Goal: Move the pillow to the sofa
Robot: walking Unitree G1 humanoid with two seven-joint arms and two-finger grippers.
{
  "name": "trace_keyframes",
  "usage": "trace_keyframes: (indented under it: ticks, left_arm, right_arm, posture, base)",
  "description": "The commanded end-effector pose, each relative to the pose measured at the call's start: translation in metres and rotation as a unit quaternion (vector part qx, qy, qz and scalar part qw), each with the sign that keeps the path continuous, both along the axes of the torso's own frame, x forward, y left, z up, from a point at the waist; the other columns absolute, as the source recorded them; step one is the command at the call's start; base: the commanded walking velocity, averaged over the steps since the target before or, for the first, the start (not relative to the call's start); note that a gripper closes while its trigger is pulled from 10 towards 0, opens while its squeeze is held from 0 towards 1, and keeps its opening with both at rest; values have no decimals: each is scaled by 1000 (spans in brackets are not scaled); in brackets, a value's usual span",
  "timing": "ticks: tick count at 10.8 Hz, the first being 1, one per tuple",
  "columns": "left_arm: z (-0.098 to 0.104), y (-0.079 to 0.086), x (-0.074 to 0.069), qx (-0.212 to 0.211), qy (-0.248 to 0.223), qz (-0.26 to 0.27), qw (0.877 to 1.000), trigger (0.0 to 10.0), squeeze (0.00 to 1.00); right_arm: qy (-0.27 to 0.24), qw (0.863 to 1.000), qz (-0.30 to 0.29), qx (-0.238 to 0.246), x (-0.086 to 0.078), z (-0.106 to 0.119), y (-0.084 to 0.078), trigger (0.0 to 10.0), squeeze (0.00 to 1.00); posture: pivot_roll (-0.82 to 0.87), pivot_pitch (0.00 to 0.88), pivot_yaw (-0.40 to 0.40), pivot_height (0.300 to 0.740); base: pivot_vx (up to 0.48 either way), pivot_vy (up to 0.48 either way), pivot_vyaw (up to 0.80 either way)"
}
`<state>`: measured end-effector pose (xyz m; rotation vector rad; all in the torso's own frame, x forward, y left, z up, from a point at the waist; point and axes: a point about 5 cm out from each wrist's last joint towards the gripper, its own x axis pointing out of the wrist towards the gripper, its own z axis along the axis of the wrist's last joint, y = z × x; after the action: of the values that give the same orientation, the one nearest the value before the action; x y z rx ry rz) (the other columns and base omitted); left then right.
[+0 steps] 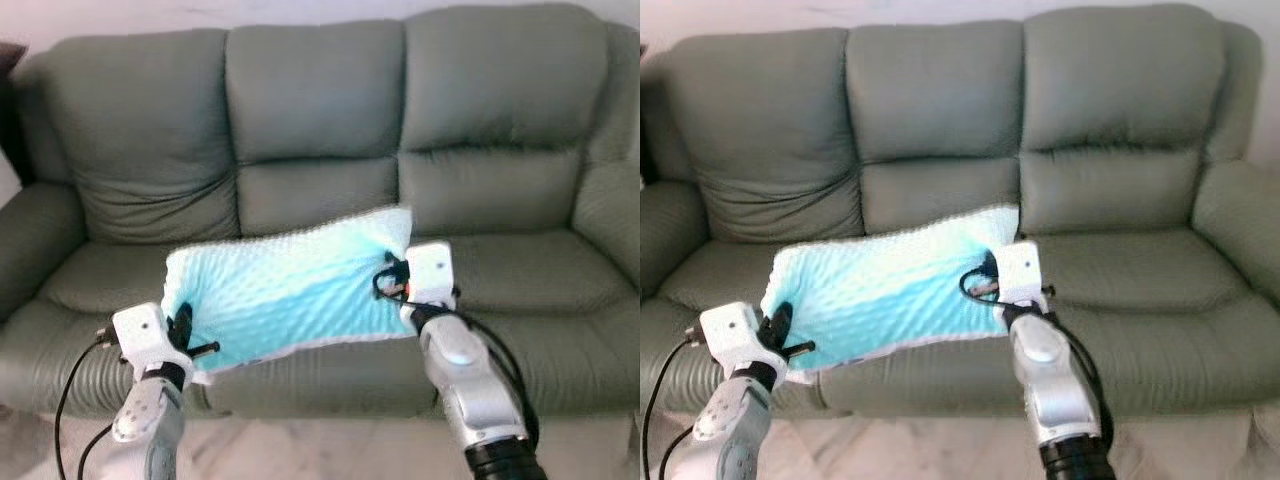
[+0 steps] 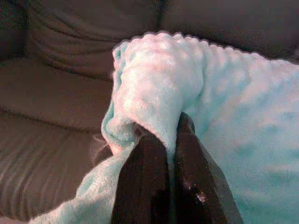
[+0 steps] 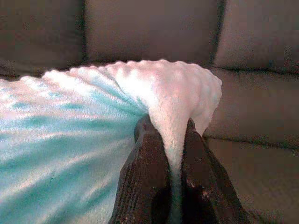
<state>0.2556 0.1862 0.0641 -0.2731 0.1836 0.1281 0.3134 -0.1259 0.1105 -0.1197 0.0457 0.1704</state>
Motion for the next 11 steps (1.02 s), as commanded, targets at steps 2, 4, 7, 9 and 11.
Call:
trace_keyframes:
  ticks: [2,4,7,9,11]
  left_arm:
    - [5,4,1,24,-10,17,1000,10000,0]
    - [8,7,-1,36,-20,18,999,10000,0]
    - [9,17,-12,29,-31,66,997,10000,0]
    - [0,18,-23,11,-26,106,994,10000,0]
    - [-1,14,-21,21,-24,103,994,10000,0]
  right_arm:
    - [-7,1000,-5,9,1,4,-1,10000,0]
    - [13,999,47,16,2,-3,11,10000,0]
    - [19,993,118,3,9,0,29,10000,0]
    - [16,988,151,-12,16,6,31,10000,0]
    - [16,989,145,-13,17,5,28,10000,0]
  posture:
    - [-130,69,96,740]
    - [-111,53,75,740]
    - [-69,46,-14,740]
    - [-65,48,-66,740]
    - [-76,46,-55,740]
  base:
    - [0,0,0]
    - [0,0,0]
    - [0,0,0]
    - [0,0,0]
    - [0,0,0]
